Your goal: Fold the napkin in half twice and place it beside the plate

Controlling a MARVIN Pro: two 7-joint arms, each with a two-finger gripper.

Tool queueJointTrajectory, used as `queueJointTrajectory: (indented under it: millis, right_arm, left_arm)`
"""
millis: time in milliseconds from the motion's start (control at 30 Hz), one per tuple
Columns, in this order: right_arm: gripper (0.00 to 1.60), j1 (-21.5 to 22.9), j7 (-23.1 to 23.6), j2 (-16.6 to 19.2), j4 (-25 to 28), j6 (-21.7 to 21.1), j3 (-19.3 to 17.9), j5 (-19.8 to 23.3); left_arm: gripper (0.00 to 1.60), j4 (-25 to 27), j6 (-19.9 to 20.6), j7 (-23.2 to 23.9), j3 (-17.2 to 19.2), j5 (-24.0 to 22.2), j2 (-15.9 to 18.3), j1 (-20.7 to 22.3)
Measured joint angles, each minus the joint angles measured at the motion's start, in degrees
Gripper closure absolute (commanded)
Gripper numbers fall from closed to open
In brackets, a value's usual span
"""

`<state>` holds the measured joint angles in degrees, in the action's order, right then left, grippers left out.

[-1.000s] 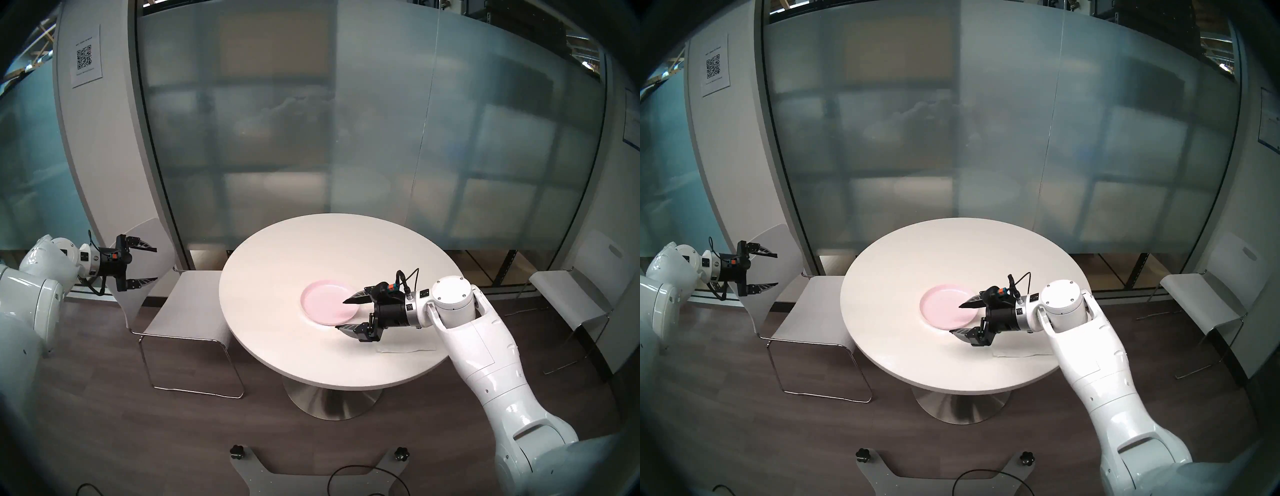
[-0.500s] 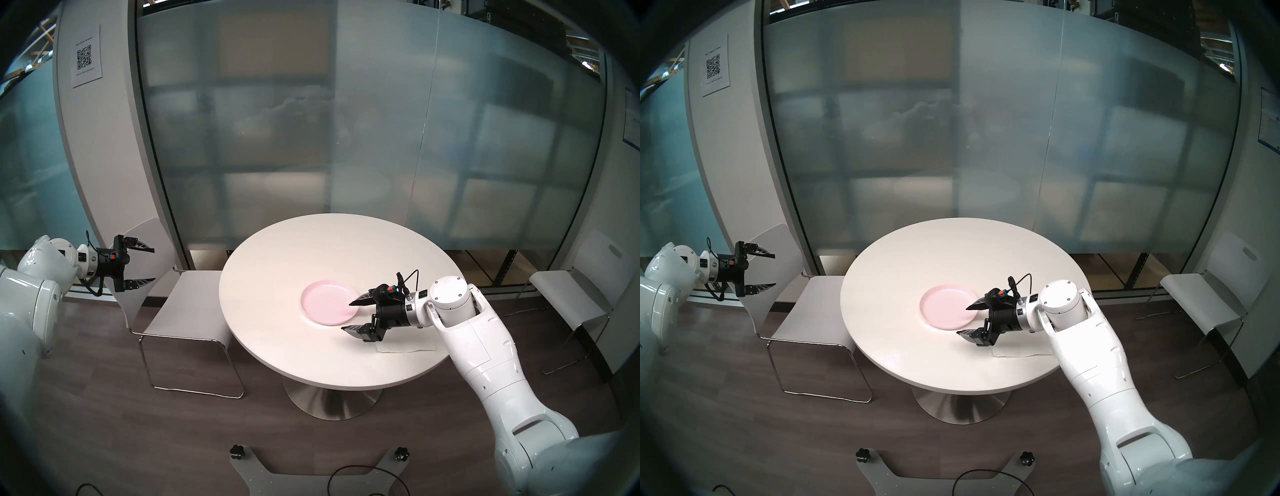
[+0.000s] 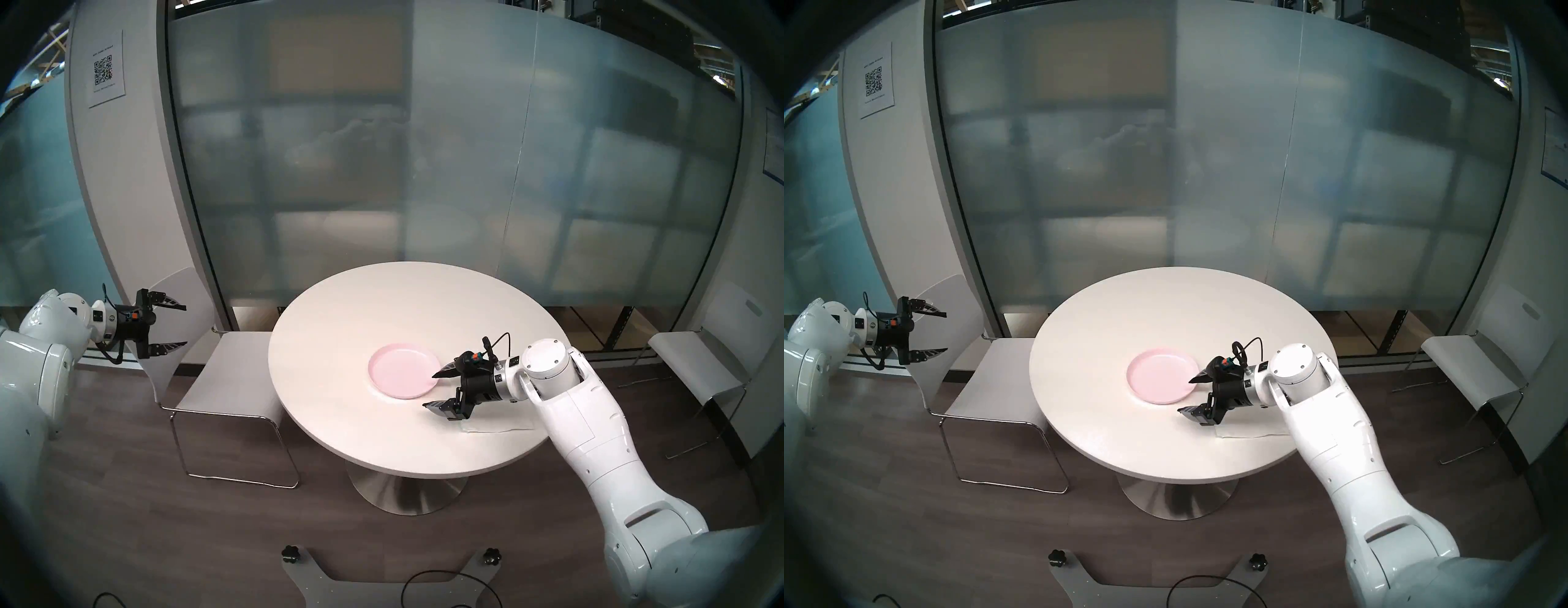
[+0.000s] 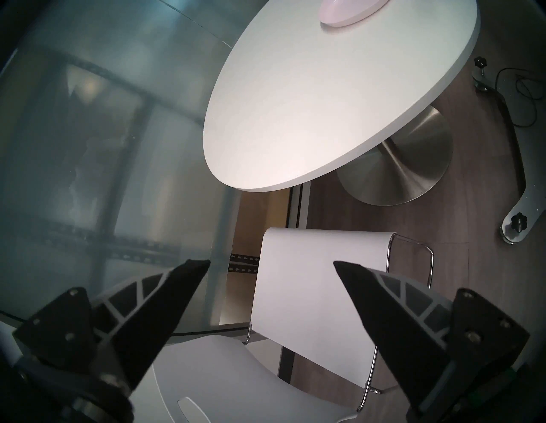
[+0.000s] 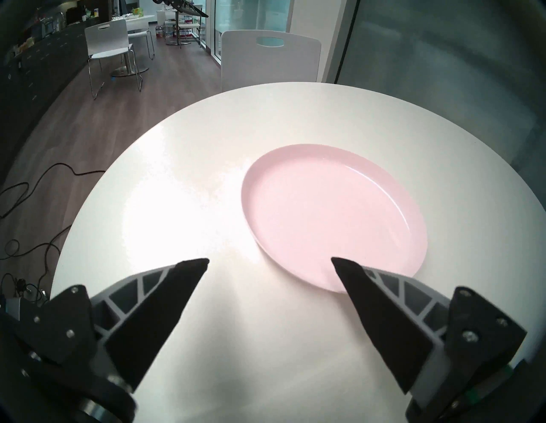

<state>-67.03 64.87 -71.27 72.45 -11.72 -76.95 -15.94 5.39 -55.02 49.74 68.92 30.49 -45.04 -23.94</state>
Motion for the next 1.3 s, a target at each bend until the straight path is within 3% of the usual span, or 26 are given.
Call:
queueJointTrajectory:
  millis: [300, 400, 600, 800, 833, 933, 1033, 1067, 1300]
  right_arm:
    - [0.08, 1.2, -0.8, -0.6, -1.8, -0.1, 1.4, -2.3]
    - [0.50, 1.7, -1.1, -0.9, -2.5, -0.1, 2.0, -3.2]
    - [0.54, 2.6, -1.5, -1.4, -3.4, -0.2, 2.9, -4.6]
    - [0.48, 3.5, -1.9, -1.8, -4.2, -0.2, 3.8, -5.9]
    - [0.50, 3.6, -2.0, -1.9, -4.3, -0.2, 3.9, -6.0]
    - [0.80, 4.1, -2.2, -2.2, -4.7, -0.3, 4.4, -6.7]
    - [0.82, 4.4, -2.4, -2.4, -5.1, -0.3, 4.7, -7.3]
    - [0.95, 4.6, -2.4, -2.5, -5.2, -0.3, 4.9, -7.5]
    - [0.89, 5.6, -2.8, -3.0, -6.0, -0.3, 5.7, -8.7]
  left_arm:
    - [0.00, 0.0, 0.0, 0.0, 0.0, 0.0, 0.3, -0.1]
    - [0.00, 0.0, 0.0, 0.0, 0.0, 0.0, 0.4, -0.1]
    - [0.00, 0.0, 0.0, 0.0, 0.0, 0.0, 0.7, -0.1]
    - [0.00, 0.0, 0.0, 0.0, 0.0, 0.0, 1.0, -0.2]
    - [0.00, 0.0, 0.0, 0.0, 0.0, 0.0, 1.0, -0.2]
    - [0.00, 0.0, 0.0, 0.0, 0.0, 0.0, 1.1, -0.2]
    - [0.00, 0.0, 0.0, 0.0, 0.0, 0.0, 1.2, -0.2]
    - [0.00, 0.0, 0.0, 0.0, 0.0, 0.0, 1.3, -0.2]
    - [0.00, 0.0, 0.0, 0.0, 0.0, 0.0, 1.6, -0.2]
